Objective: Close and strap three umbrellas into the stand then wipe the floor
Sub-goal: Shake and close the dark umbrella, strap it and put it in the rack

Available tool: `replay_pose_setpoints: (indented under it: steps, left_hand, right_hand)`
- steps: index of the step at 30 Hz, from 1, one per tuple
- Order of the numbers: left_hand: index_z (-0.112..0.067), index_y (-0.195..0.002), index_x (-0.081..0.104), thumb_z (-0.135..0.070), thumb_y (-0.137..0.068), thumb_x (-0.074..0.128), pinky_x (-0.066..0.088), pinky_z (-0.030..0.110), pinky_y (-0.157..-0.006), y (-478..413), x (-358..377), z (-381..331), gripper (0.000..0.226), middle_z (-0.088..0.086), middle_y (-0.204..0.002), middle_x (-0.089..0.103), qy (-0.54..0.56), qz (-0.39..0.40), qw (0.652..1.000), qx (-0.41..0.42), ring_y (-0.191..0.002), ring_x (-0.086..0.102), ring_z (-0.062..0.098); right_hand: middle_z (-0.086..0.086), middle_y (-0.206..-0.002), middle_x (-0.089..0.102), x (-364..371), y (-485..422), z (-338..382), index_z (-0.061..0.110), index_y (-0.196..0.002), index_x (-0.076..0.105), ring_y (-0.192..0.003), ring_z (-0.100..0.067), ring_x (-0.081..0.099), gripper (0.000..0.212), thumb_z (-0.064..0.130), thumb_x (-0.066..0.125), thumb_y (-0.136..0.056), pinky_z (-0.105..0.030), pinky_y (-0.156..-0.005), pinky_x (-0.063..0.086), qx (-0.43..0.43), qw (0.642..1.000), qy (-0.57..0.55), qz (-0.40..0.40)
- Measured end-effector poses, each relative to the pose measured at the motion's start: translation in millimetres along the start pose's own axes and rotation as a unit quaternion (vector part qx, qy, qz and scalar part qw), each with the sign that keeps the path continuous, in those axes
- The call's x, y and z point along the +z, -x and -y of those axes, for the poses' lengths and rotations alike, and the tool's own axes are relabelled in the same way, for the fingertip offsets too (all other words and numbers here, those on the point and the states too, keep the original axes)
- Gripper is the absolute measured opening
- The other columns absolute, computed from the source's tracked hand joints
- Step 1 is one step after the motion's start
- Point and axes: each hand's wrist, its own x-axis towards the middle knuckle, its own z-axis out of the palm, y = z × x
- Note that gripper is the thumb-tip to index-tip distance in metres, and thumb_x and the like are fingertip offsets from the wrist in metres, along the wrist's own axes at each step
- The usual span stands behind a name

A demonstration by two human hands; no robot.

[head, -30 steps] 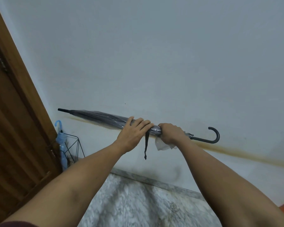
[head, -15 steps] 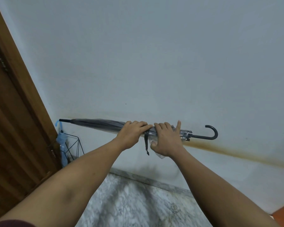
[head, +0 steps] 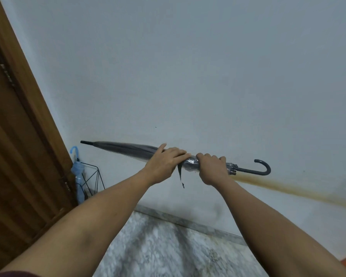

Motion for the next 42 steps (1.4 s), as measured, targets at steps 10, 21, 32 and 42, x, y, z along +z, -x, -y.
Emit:
replay_pose_setpoints:
  steps: [10,21,32,42]
  left_hand:
    - [-0.025,-0.123,0.055,0.002,-0.077,0.050,0.037,0.038,-0.077,2,-5,-6,0.054,-0.011,-0.120,0.061,-0.099,-0.068,0.993,-0.011,-0.099,0.059,0.018]
    - [-0.036,-0.135,0.045,-0.011,-0.087,0.051,0.037,0.037,-0.081,-10,-16,-7,0.055,-0.017,-0.125,0.061,0.048,0.051,0.996,-0.057,-0.104,0.055,0.016]
    - [-0.018,-0.135,0.051,-0.017,-0.080,0.070,0.027,0.061,-0.108,-1,3,-13,0.057,-0.006,-0.136,0.056,-0.061,-0.058,0.996,0.018,-0.125,0.050,0.018]
    - [-0.020,-0.126,0.055,-0.008,-0.062,0.080,0.032,0.063,-0.103,1,3,-21,0.070,-0.009,-0.119,0.064,-0.045,-0.050,0.997,-0.035,-0.111,0.058,0.016]
  right_hand:
    - [0.004,-0.097,0.065,-24,-11,-3,0.026,-0.103,0.057,-0.093,-0.024,0.059,0.018,0.024,0.058,-0.085,-0.040,-0.085,0.034,-0.005,0.973,-0.184,0.138]
    - [-0.003,-0.121,0.054,16,15,14,0.017,-0.134,0.039,-0.117,-0.028,0.049,0.075,0.037,0.076,-0.071,-0.061,-0.109,0.018,-0.049,0.992,0.068,-0.095]
    - [-0.002,-0.095,0.065,-14,-3,1,0.020,-0.100,0.056,-0.083,-0.027,0.062,0.014,0.016,0.052,-0.087,-0.034,-0.072,0.045,0.021,0.994,-0.095,0.043]
    - [0.001,-0.073,0.066,-25,-3,-9,0.020,-0.081,0.064,-0.066,-0.019,0.060,0.011,0.025,0.072,-0.075,-0.027,-0.056,0.045,0.001,0.939,-0.314,0.137]
